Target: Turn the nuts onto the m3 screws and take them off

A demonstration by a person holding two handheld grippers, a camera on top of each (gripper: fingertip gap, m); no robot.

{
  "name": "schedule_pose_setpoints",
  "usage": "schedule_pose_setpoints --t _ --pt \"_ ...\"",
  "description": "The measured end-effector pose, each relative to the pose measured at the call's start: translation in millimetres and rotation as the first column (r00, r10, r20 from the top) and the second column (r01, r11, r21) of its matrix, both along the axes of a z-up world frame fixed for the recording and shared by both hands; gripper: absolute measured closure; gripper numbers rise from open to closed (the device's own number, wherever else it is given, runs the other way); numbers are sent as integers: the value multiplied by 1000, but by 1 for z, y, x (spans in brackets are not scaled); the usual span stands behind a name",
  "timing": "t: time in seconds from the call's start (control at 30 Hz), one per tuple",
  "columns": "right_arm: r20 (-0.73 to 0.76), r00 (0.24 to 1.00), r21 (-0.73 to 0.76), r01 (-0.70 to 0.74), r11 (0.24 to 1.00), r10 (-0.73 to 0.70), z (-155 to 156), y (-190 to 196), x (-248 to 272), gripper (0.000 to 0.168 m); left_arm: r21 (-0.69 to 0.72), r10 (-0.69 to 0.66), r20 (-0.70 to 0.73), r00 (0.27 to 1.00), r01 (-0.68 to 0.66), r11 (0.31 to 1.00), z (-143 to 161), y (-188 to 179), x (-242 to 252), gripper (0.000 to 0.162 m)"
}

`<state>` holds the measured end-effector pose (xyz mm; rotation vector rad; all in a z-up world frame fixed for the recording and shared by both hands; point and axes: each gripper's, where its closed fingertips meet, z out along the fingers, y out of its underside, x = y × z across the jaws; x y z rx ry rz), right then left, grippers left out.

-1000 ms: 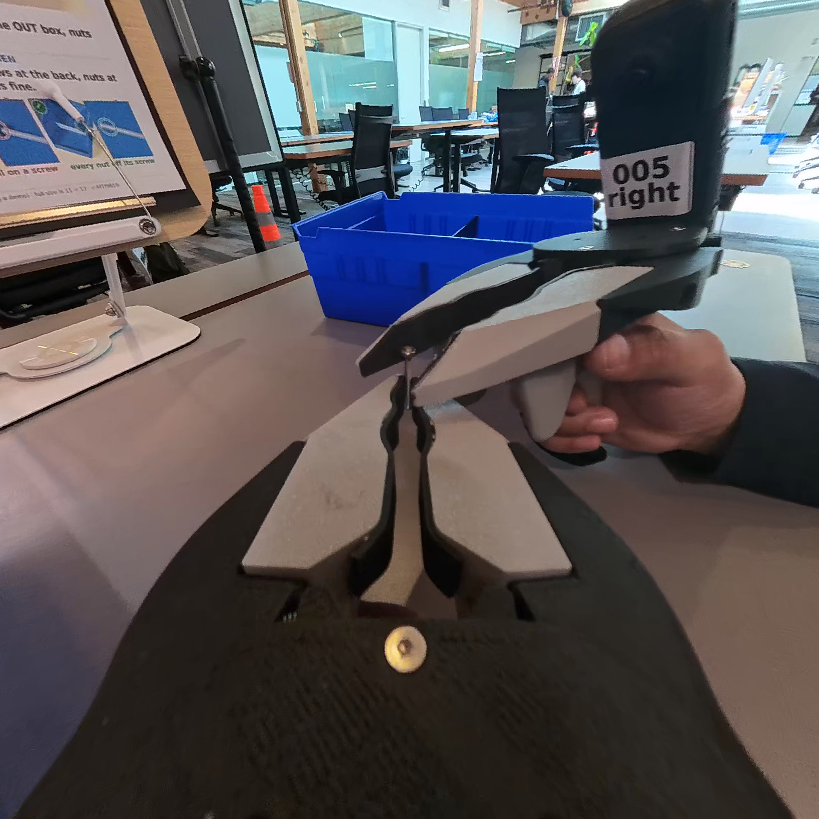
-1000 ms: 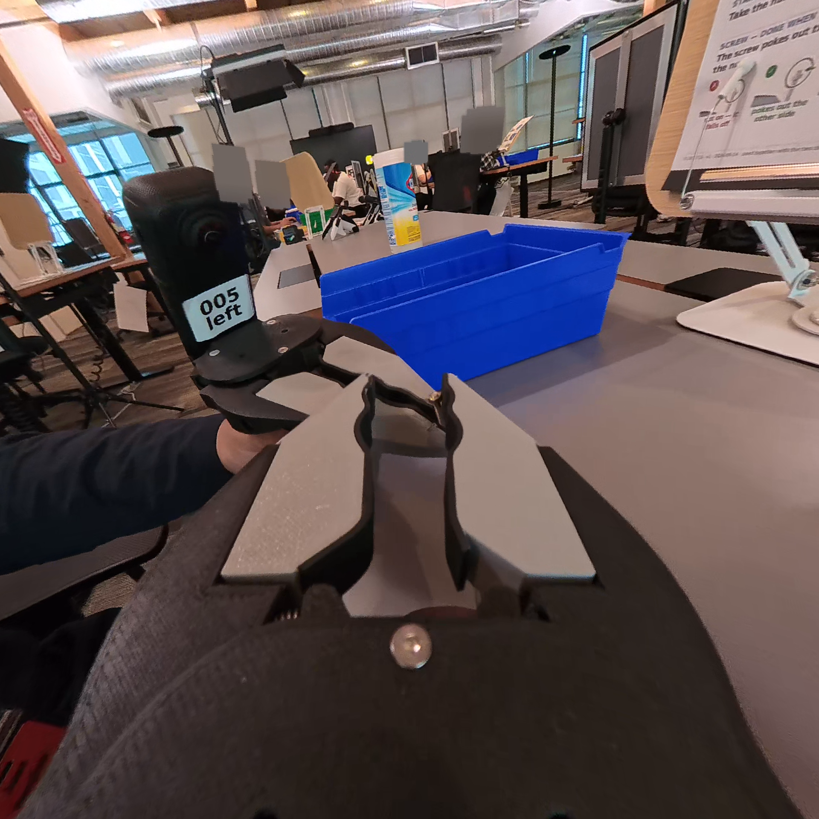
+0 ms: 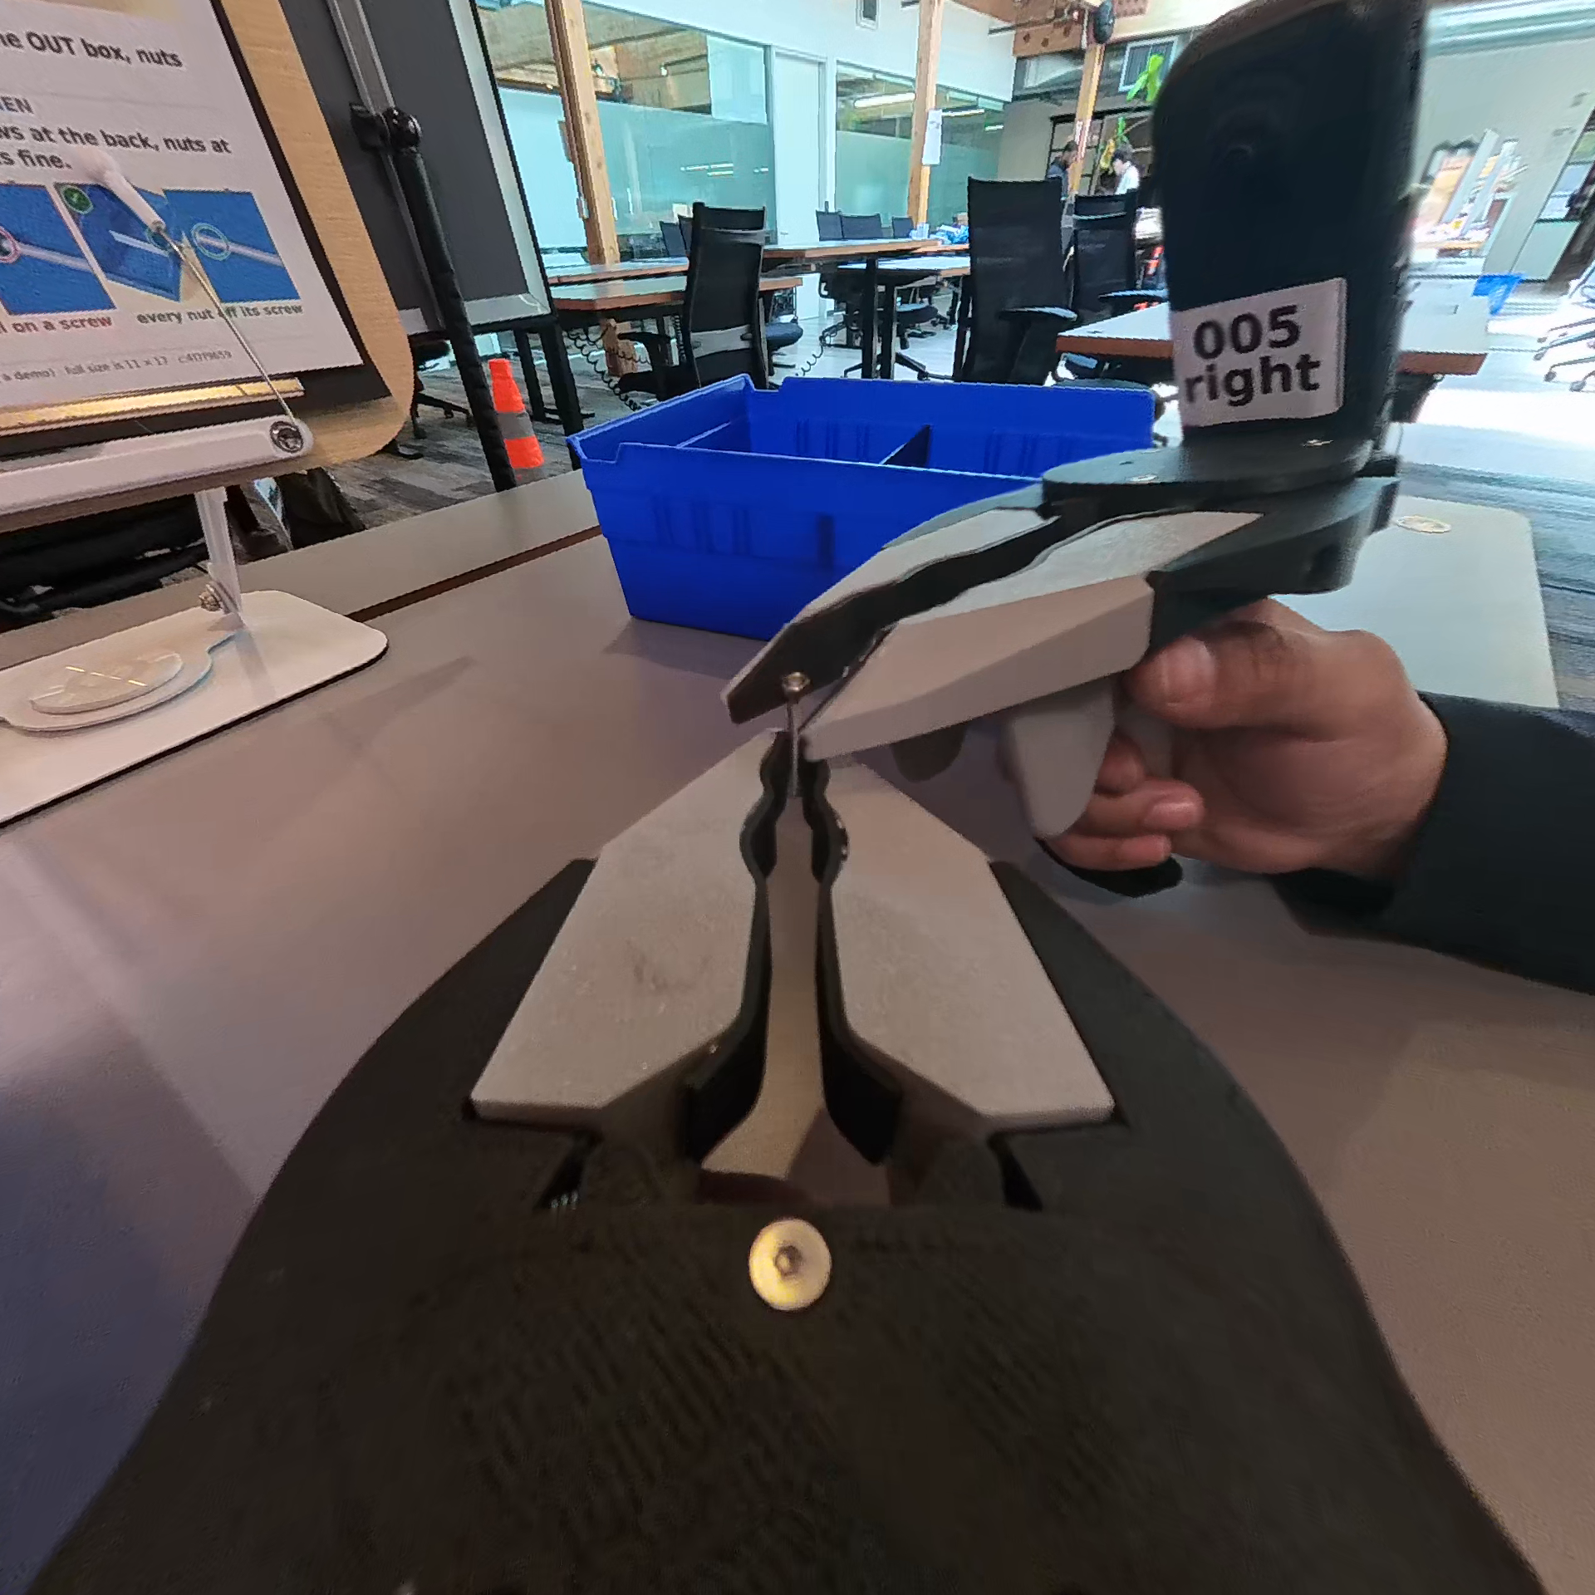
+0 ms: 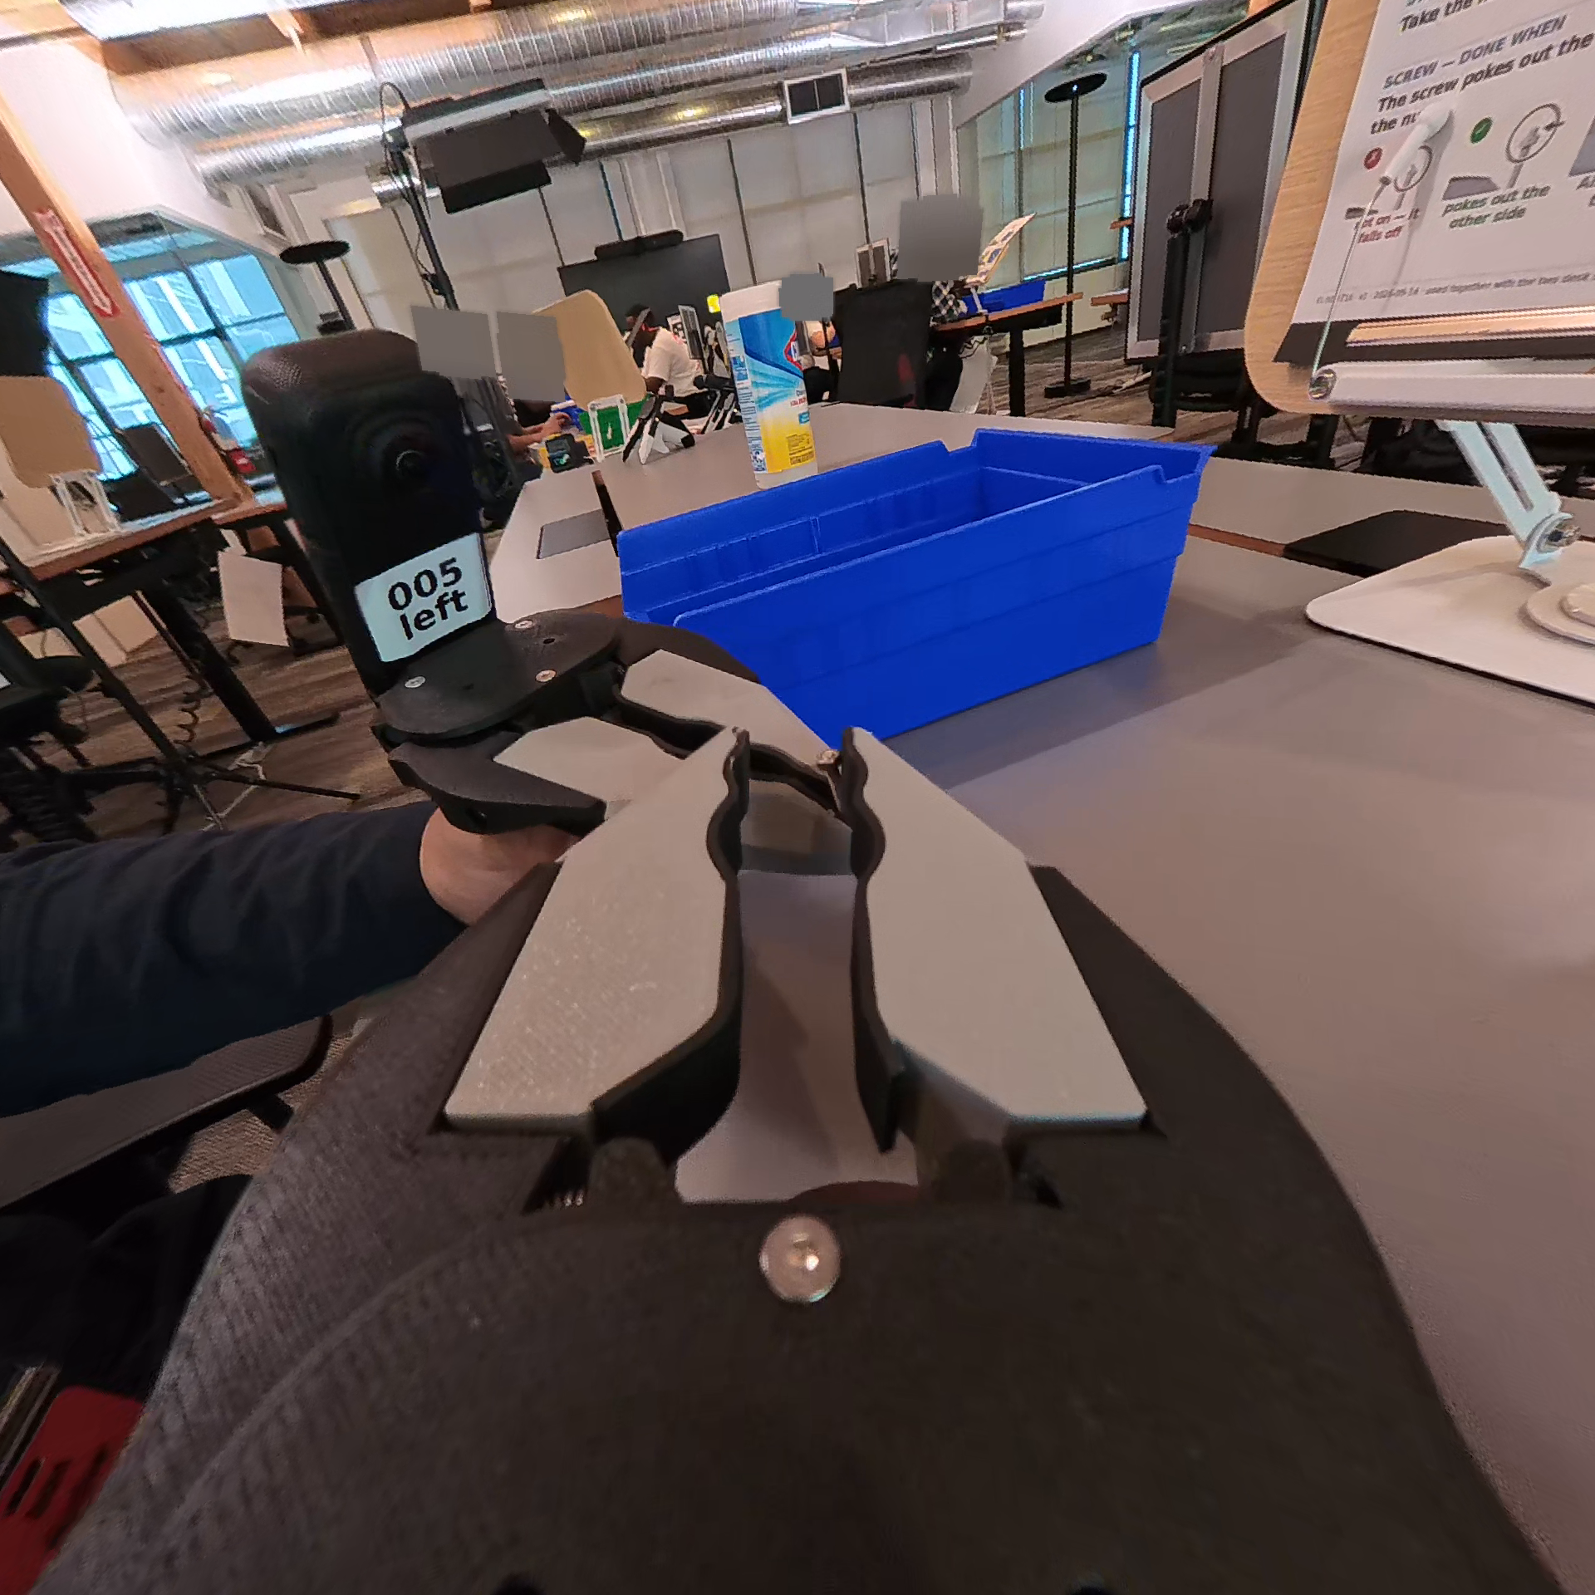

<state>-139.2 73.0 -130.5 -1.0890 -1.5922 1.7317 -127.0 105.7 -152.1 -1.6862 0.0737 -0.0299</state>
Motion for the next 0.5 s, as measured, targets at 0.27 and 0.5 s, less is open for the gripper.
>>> schedule_pose_setpoints --t 0.27,0.5 --pt "10 997 -31 71 997 -71 1 17 -3 151 3 24 -3 1000 -24 1000 1 -1 -4 162" --pt "18 991 -141 137 981 -136 7 42 -2 151 4 56 8 998 -56 998 1 -1 -11 162"
